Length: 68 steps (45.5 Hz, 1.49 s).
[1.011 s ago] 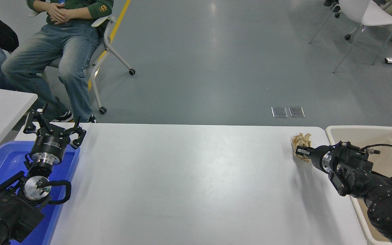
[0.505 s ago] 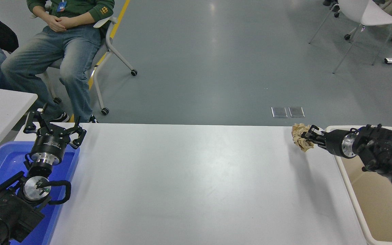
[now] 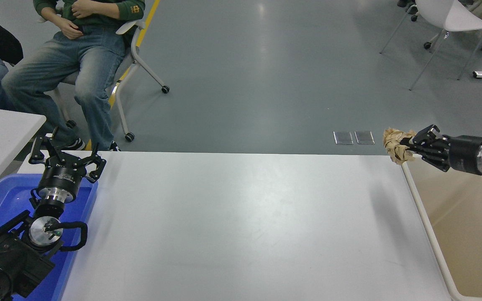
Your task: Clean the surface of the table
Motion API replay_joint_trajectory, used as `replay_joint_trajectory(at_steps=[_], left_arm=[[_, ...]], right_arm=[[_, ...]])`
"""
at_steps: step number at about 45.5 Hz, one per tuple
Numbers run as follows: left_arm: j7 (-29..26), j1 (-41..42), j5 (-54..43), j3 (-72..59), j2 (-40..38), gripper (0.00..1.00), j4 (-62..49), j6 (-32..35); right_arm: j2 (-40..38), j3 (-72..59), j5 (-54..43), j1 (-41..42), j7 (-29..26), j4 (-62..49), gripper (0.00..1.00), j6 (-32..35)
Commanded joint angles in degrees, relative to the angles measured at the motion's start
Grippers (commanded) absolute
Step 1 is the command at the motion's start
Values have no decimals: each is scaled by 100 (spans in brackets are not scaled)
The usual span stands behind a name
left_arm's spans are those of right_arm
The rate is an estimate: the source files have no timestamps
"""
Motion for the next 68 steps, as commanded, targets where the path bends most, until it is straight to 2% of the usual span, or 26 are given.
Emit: replay_joint_trajectory(at_steps=[1, 4, 30, 43, 51, 58, 62, 68], left_arm=[[0, 1, 0, 0, 0, 100, 0, 0], [0, -7, 0, 0, 0, 100, 0, 0], [0, 1, 0, 0, 0, 100, 0, 0], [0, 1, 0, 0, 0, 100, 0, 0], [0, 1, 0, 0, 0, 100, 0, 0], [0, -7, 0, 0, 0, 100, 0, 0], [0, 1, 0, 0, 0, 100, 0, 0], [0, 1, 0, 0, 0, 100, 0, 0]], right_arm=[[-556, -2, 3, 136, 232, 16, 0, 396], [-706, -20, 3, 259, 320, 16, 0, 572], [-1822, 15, 3, 690, 637, 16, 0, 572], [-2498, 138, 20, 304, 733, 112, 0, 572], [-2508, 331, -23, -136, 733, 323, 0, 538], [-2719, 481, -138, -443, -13, 1561, 0, -1226], [-2833, 481, -243, -645, -250, 2141, 0, -2229], [-2641, 674, -542, -873, -952, 2380, 0, -3258]])
